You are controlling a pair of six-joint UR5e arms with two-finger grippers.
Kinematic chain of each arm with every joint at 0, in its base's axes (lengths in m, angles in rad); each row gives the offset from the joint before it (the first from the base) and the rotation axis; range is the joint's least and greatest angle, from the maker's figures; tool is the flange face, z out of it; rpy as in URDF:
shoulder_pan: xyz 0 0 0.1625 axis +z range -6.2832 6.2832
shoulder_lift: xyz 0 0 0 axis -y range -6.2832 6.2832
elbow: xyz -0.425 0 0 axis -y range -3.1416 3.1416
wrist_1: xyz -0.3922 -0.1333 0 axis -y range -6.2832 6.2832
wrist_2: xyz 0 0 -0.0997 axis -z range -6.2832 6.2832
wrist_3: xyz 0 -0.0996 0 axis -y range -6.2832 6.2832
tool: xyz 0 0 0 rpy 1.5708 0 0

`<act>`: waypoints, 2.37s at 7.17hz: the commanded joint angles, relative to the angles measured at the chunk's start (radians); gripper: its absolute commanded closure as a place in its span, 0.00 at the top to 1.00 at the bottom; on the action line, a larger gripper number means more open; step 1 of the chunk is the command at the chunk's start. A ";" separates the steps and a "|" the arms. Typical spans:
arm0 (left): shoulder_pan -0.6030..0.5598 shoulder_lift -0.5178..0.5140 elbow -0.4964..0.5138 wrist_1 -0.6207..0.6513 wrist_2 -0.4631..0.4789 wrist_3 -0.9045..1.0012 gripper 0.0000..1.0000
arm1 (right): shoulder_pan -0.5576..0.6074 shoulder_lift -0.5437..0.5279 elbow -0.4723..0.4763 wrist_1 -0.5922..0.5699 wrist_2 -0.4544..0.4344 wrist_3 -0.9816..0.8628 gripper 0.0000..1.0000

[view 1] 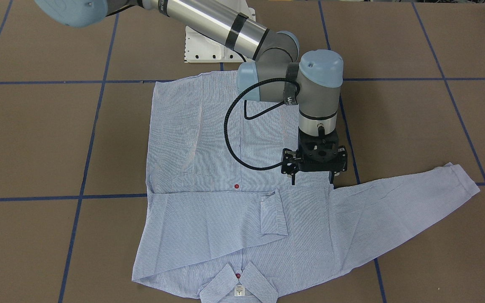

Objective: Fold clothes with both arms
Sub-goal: 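Sweep the right gripper across the shirt, laying the sleeve down, then release the sleeve and raise the right gripper away, then grasp the sleeve cuff nearest the left gripper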

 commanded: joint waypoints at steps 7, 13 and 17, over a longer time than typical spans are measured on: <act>0.137 -0.127 0.475 -0.525 0.173 -0.392 1.00 | 0.601 -0.664 0.686 -0.420 0.577 -0.933 1.00; 0.357 -0.127 0.584 -0.761 0.304 -0.723 0.94 | 0.735 -0.919 0.838 -0.414 0.672 -1.138 1.00; 0.386 -0.127 0.610 -0.759 0.295 -0.732 0.81 | 0.735 -0.919 0.849 -0.414 0.672 -1.132 1.00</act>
